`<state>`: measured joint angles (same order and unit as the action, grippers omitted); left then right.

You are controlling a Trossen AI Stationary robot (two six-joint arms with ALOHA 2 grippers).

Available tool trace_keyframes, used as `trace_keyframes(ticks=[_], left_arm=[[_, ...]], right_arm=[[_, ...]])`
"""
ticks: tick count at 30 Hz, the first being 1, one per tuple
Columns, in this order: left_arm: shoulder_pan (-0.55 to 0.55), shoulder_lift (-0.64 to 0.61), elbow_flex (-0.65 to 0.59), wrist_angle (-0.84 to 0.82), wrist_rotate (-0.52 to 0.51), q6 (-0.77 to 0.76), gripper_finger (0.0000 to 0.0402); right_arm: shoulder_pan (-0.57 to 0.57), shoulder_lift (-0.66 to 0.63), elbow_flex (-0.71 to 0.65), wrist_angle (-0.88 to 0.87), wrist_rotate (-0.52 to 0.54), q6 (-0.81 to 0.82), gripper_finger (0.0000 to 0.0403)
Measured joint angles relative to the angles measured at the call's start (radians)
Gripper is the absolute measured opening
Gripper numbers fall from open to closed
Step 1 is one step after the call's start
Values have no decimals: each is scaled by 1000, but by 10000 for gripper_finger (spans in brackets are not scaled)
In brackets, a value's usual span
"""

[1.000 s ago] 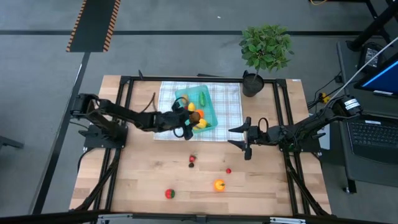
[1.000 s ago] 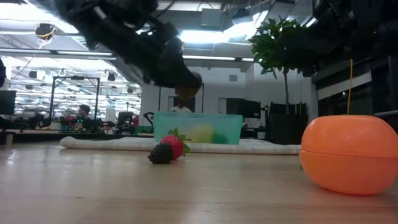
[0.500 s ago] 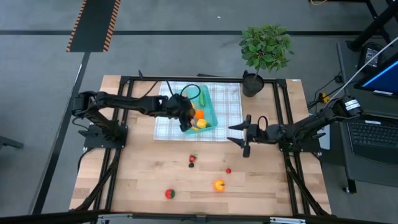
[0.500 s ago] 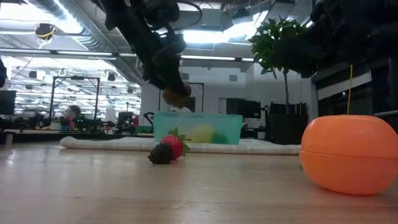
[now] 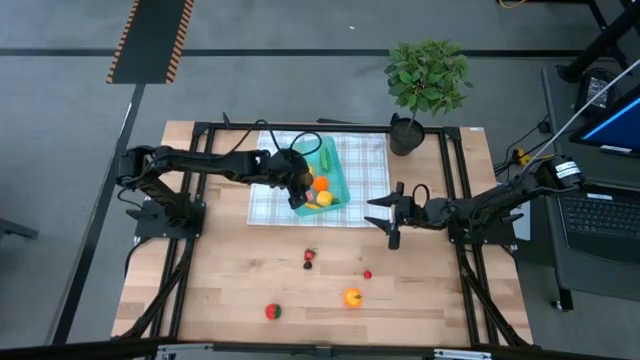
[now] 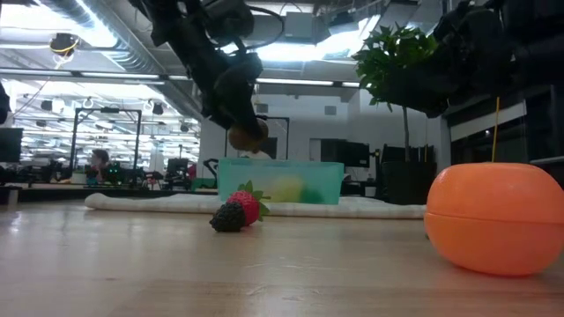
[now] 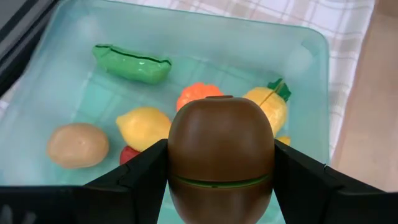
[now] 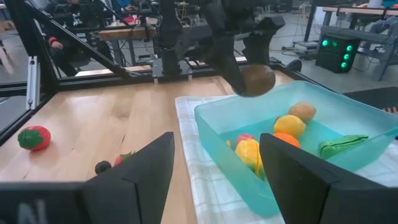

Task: Pick and placing Produce into tupperware
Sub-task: Put the brown kiwi into the blue bin, then put the red cherry into the blue bin

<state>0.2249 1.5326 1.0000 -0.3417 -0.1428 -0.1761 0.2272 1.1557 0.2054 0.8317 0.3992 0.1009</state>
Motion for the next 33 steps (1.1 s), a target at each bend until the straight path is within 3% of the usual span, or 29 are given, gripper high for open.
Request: trace_keyframes(ticks=[13, 17, 25, 33], left_arm=[[4, 139, 0, 17, 40, 23, 237], [4, 151, 0, 21, 53, 23, 239], [4, 151, 0, 55, 52, 31, 287], [0, 135, 0, 60, 52, 24, 286]], right_arm=[[0, 0, 0, -10, 0, -1, 237], [0, 0, 0, -14, 0, -1, 237], [0, 0, 0, -18, 0, -1, 237], [0, 0, 0, -23, 0, -25, 237]])
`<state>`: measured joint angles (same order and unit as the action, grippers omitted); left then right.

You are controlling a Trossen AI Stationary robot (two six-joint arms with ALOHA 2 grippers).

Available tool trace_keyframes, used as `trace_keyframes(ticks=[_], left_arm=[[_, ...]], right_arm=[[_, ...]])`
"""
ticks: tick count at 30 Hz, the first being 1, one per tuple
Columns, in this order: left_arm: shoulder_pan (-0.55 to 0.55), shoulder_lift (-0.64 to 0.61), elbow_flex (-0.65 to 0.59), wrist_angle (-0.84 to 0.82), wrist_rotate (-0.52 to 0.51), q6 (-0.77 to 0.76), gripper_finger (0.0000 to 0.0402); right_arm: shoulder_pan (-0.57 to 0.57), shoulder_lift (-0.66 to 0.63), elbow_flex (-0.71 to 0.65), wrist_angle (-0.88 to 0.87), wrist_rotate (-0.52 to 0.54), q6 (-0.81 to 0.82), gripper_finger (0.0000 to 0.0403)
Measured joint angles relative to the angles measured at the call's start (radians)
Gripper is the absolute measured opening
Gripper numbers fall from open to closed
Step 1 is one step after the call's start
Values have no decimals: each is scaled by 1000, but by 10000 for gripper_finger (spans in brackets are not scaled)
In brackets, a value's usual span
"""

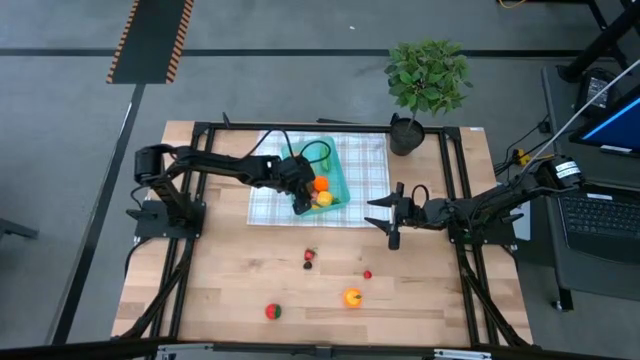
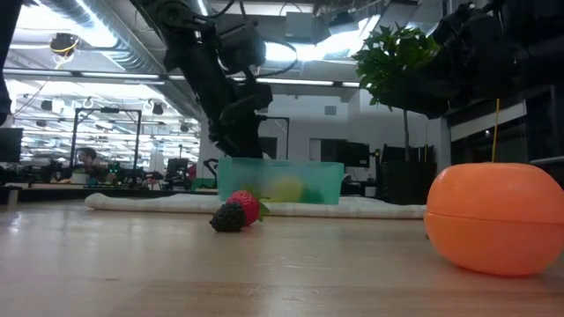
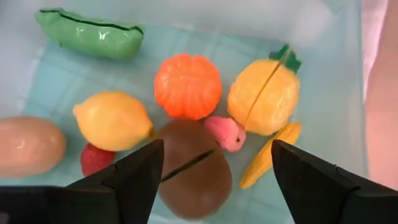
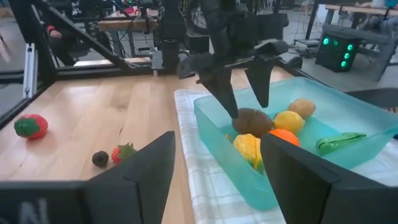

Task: Pick and placing Produce into tupperware
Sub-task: Put the red cherry into the blue bin

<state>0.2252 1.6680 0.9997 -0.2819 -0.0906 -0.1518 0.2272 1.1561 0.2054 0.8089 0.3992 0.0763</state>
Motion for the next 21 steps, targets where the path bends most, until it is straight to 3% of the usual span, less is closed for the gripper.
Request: trace_keyframes(ticks=[4, 8, 10, 14, 21], left_arm=[[-35, -33, 0, 17, -13, 2, 285], [-107, -85, -17, 81, -142, 54, 289], [-141, -110, -54, 135, -196, 64, 290], [-194, -172, -153, 237, -206, 59, 290], [-330, -392, -339, 351, -237, 41, 291]], right_arm=[[0, 0, 0, 5, 0, -34, 237], [0, 0, 0, 63, 0, -33, 237], [0, 0, 0, 113, 0, -52, 237], [0, 0, 1, 121, 0, -83, 237], [20, -15, 16, 124, -9, -105, 237]])
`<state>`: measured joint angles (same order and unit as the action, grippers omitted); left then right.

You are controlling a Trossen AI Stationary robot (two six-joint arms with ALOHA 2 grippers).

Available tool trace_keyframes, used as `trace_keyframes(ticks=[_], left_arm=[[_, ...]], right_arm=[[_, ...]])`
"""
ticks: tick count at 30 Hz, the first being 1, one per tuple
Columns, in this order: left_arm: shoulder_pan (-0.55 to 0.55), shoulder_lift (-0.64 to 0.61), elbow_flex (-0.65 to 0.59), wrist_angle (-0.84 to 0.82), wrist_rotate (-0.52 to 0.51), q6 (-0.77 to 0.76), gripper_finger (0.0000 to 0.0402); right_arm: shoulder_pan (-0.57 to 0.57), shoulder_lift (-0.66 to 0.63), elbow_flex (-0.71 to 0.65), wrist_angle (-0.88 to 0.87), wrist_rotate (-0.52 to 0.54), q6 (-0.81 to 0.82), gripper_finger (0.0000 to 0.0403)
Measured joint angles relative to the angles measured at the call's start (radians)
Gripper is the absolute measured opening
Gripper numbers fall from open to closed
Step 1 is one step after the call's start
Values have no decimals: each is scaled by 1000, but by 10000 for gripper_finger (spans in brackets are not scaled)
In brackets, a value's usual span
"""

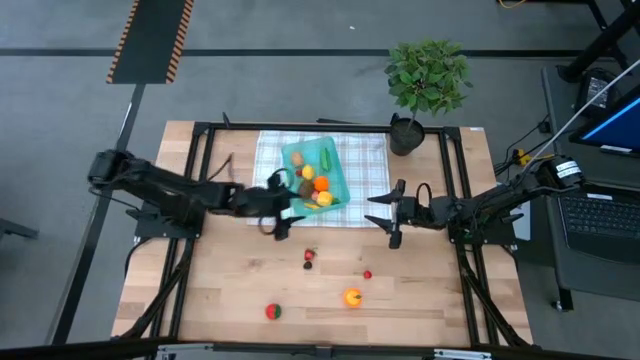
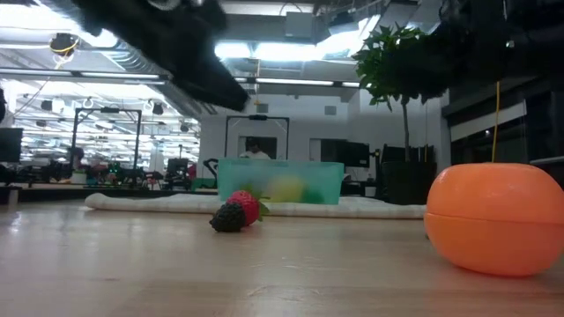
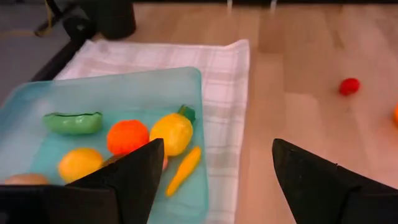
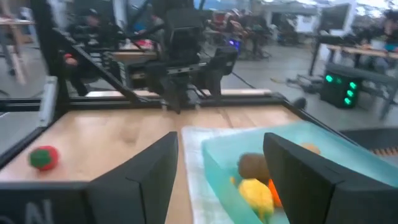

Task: Pick and placing Produce into tupperware
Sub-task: Put the red cherry into the blue bin

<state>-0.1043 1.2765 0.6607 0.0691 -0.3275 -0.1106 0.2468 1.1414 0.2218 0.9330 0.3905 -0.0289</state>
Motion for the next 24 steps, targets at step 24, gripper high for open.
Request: trace_keyframes(ticks=[24], left_arm=[[-268, -360, -301, 180, -94, -41, 291]], right_arm=[[212, -396, 82, -688, 0, 104, 237]])
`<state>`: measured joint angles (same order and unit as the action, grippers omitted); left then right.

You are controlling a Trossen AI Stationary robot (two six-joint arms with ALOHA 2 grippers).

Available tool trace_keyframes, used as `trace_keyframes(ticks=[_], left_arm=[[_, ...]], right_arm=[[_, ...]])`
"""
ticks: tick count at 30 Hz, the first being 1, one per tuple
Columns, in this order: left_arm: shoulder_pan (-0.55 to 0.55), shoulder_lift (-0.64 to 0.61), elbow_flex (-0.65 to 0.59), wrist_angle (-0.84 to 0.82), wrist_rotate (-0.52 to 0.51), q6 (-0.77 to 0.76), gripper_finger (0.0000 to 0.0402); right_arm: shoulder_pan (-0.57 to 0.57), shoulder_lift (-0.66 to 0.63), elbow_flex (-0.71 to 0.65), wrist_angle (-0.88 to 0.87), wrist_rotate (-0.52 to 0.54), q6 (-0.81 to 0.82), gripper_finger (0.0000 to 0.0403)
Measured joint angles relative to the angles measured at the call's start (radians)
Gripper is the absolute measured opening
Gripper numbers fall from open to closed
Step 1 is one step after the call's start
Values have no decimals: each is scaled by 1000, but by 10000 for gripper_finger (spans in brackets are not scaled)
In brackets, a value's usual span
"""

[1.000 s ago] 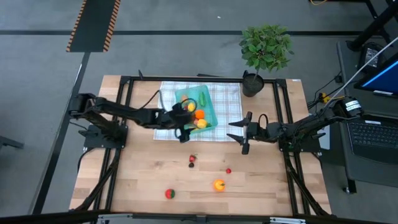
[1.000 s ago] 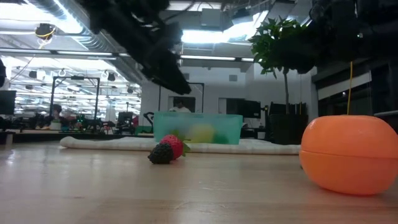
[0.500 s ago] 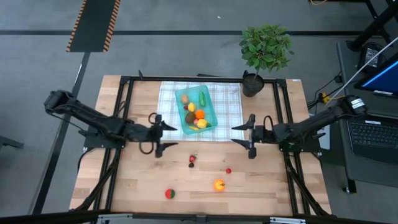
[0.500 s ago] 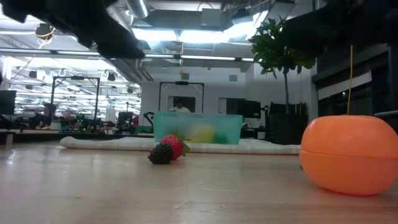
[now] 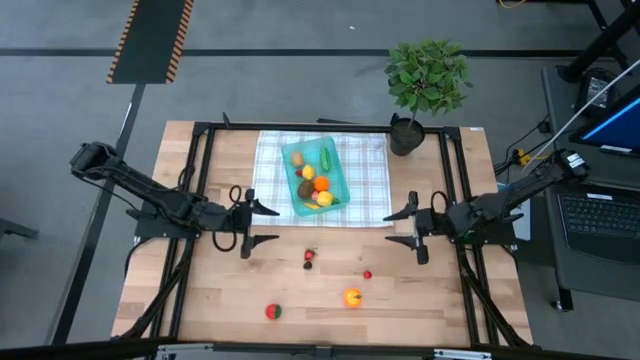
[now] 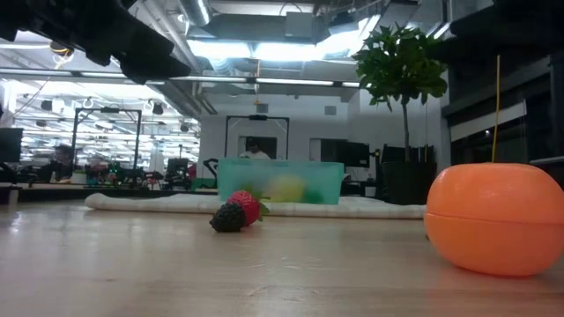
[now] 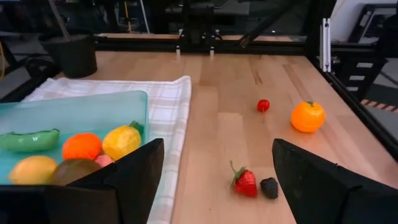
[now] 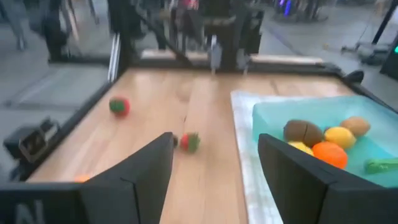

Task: Pick and placing Produce into tupperware
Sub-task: Put the red cherry into the blue bin

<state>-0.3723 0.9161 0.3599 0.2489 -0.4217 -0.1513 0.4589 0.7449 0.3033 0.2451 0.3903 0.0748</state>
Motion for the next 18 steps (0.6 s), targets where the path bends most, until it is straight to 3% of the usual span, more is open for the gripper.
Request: trace_keyframes(ticks=[4, 7, 18], left_arm=[[-4, 0, 0, 0, 0, -44, 291], [-4, 0, 0, 1, 0, -55, 291], [-4, 1, 0, 2, 0, -56, 291]], right_arm=[[30, 48, 139, -269, 9, 43, 237], [47, 126, 207, -371, 11, 99, 237], [145, 488, 392, -457, 8, 139, 237]])
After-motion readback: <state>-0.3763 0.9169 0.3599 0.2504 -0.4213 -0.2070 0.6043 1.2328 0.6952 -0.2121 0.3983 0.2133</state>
